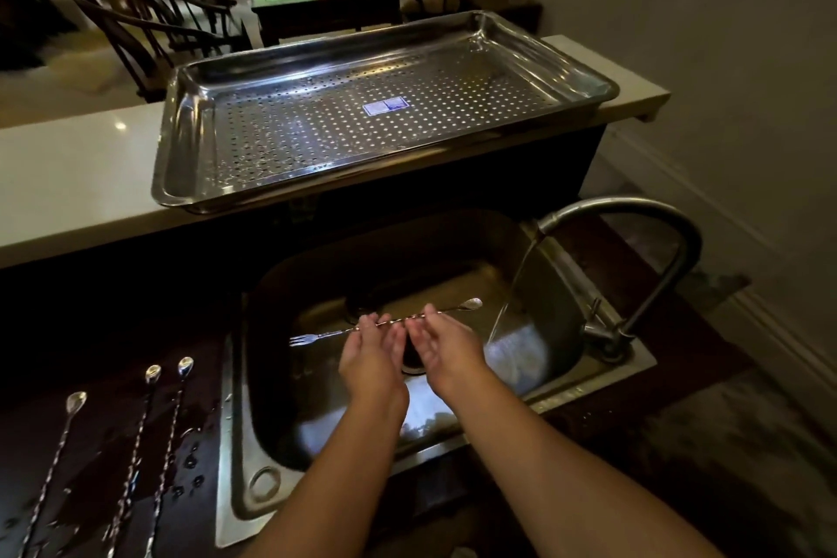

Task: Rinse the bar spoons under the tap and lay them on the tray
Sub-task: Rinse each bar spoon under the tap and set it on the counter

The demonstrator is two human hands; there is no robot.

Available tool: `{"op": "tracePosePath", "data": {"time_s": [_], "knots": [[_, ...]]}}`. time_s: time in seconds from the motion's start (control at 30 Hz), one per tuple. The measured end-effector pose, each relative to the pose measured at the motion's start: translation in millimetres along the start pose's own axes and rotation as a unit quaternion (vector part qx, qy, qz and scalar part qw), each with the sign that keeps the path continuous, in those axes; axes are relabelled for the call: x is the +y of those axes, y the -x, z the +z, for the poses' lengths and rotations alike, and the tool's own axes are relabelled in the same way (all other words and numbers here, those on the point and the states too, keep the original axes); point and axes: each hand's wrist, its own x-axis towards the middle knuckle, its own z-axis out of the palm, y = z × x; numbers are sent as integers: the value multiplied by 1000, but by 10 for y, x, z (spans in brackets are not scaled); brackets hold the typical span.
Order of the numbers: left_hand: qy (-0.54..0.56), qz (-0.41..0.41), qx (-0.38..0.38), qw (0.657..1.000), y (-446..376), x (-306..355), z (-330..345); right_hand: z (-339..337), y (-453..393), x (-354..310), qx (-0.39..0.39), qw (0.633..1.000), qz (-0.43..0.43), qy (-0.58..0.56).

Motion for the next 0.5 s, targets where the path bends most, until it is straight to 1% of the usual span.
{"op": "tracePosePath", "data": {"time_s": [0.23, 0.5], "knots": [[25, -1, 8, 1000, -50, -224, 121, -135, -57, -181, 13, 1000, 9, 7], [4, 4, 11, 1000, -80, -374, 251, -269, -123, -345, 24, 999, 8, 20]]}}
